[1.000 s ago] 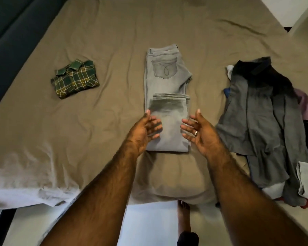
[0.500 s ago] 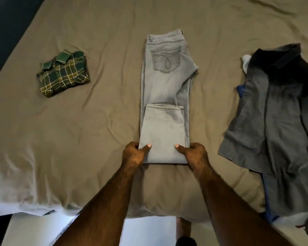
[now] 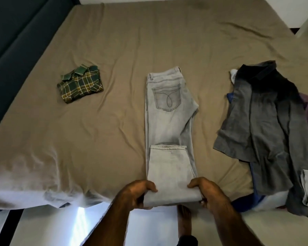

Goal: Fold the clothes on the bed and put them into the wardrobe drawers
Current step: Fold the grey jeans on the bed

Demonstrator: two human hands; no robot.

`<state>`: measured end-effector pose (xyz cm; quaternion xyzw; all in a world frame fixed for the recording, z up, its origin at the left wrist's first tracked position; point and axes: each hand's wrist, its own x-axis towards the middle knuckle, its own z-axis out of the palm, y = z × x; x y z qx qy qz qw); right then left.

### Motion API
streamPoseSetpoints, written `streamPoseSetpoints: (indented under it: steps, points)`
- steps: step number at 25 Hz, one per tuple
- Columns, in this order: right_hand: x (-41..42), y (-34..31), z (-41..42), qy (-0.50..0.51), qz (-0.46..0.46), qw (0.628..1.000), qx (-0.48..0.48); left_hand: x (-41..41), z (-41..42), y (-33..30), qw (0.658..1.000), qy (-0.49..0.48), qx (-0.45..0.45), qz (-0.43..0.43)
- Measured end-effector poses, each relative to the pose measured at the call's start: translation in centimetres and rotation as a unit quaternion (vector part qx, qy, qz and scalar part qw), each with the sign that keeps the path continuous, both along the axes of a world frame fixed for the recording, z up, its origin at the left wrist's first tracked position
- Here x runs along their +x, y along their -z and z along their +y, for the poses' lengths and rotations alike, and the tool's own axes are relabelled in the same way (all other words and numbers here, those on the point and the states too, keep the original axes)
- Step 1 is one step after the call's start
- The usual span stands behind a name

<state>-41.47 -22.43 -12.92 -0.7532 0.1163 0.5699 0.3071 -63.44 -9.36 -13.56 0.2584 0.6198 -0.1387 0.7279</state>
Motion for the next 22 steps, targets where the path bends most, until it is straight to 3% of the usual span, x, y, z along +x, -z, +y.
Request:
streamPoseSetpoints:
  steps: [6, 11, 13, 14, 16, 22]
  points:
    - [3.4, -6.5, 8.2, 0.101, -0.001, 0.979, 0.178, 4.3, 7.8, -6.9, 0.982, -0.151, 0.053, -0.102]
    - [8.3, -7.9, 16.3, 0.095, -0.007, 0.950, 0.298, 10.0, 15.5, -8.7, 0.929, -0.274, 0.146, -0.200]
    - [9.7, -6.4, 17.7, 0.045, -0.071, 0.957, 0.279, 11.6, 17.6, -6.9, 0.943, -0.201, 0.234, -0.126]
    - [11.0, -4.1, 18.6, 0.012, -0.110, 0.962, 0.248, 12.7, 18.7, -4.5, 0.948, -0.112, 0.298, -0.023]
    - [11.3, -0.3, 18.1, -0.035, -0.148, 0.971, 0.183, 12.3, 18.4, -1.0, 0.918, 0.028, 0.371, 0.136]
    - [12.0, 6.6, 18.2, -0.091, -0.143, 0.978, 0.117, 11.8, 16.3, 6.7, 0.935, -0.034, 0.337, 0.101]
